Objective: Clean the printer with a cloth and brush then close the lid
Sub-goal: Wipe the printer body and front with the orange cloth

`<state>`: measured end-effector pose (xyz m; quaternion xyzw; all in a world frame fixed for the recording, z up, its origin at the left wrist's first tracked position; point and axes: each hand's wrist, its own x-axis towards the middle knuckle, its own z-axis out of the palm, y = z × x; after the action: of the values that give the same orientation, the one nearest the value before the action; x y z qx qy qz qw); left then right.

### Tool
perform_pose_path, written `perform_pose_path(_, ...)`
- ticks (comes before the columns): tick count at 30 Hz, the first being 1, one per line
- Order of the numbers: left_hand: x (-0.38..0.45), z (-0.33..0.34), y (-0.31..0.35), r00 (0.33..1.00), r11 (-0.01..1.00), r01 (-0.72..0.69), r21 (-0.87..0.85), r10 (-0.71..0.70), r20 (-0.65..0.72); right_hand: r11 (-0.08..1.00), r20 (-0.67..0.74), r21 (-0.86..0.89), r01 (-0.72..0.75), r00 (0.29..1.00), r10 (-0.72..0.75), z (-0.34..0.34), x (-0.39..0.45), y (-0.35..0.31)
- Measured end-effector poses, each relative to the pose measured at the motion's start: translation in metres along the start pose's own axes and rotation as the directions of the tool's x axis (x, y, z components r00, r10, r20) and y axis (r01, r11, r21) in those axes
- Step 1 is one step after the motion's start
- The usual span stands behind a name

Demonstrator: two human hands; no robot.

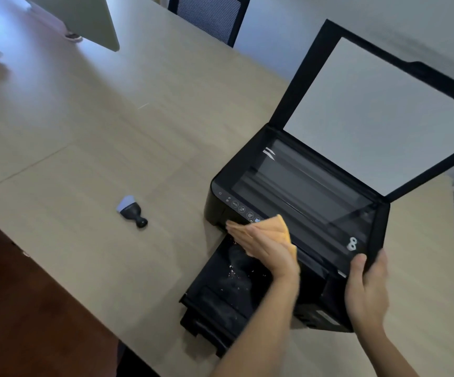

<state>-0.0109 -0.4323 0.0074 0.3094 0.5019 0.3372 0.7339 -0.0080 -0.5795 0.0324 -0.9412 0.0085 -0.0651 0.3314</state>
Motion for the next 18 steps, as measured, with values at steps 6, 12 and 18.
perform_pose_path(6,-0.045,-0.001,-0.005,0.974,0.978,0.205,0.034,-0.208,0.093,1.0,-0.006,0.008,0.005,1.0,-0.005,-0.002,-0.002,-0.001)
perform_pose_path(12,0.076,-0.008,0.052,0.944,0.941,-0.327,0.089,0.319,0.088,1.0,0.0,0.006,0.009,1.0,-0.009,-0.001,-0.002,0.001)
perform_pose_path(18,0.143,-0.02,0.057,0.988,0.986,0.151,-0.072,-0.152,-0.005,1.0,-0.016,-0.011,0.014,1.0,-0.014,0.0,-0.002,0.001)
